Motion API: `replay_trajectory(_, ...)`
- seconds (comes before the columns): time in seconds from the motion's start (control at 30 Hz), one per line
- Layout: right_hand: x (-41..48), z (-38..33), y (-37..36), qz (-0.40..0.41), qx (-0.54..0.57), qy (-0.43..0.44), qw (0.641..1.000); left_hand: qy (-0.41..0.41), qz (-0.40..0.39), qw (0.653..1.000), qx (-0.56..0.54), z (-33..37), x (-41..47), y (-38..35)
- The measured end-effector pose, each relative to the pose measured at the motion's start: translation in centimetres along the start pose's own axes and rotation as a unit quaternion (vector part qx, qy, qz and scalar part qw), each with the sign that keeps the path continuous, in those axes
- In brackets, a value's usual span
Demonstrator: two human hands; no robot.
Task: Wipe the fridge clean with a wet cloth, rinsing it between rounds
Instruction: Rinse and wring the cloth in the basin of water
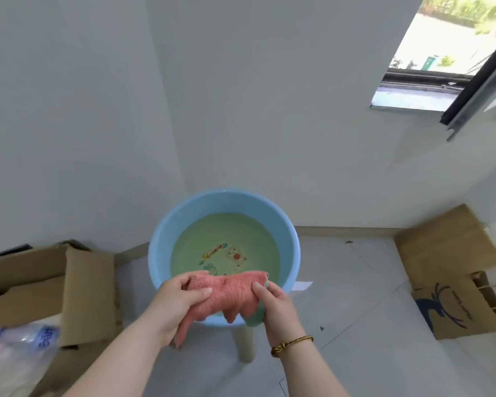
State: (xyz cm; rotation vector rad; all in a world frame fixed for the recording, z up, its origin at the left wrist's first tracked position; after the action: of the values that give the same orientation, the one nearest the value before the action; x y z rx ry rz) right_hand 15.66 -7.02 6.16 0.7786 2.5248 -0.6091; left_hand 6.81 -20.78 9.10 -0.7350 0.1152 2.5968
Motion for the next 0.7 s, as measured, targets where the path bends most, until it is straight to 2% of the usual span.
replay_trajectory(0.13, 4.7, -0.1, -2.3, 0.03, -0.09, -0.008, 0.995, 0.022, 0.06, 0.997, 0.044, -0.6, 5.2, 1.0)
replay_trajectory(0.37, 12.5, 0.7, -0.8, 0.07, -0.13, -0.085, 0.985, 0.019, 0.104, 0.984, 0.146, -1.7, 12.2, -0.6)
replay_trajectory(0.6, 22.1, 3.7, -0.1, 0.086, -0.24, -0.119, 0.96, 0.081, 0.151, 0.973, 0.155, -5.9, 21.3, -1.4)
replay_trajectory(0.7, 24.6, 5.5, -0.3, 0.043, -0.35, -0.144, 0.925, 0.108, 0.145, 0.969, 0.167, -7.4, 23.9, -1.0)
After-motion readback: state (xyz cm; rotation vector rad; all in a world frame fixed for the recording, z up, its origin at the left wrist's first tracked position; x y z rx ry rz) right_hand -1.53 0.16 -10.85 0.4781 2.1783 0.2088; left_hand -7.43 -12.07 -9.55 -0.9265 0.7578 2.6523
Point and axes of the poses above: each hand's wrist, its own x-axis towards the middle knuckle, its own y-axis out of the back of the hand, z = x × y, the point moved 1 cm from there along x, towards the middle knuckle
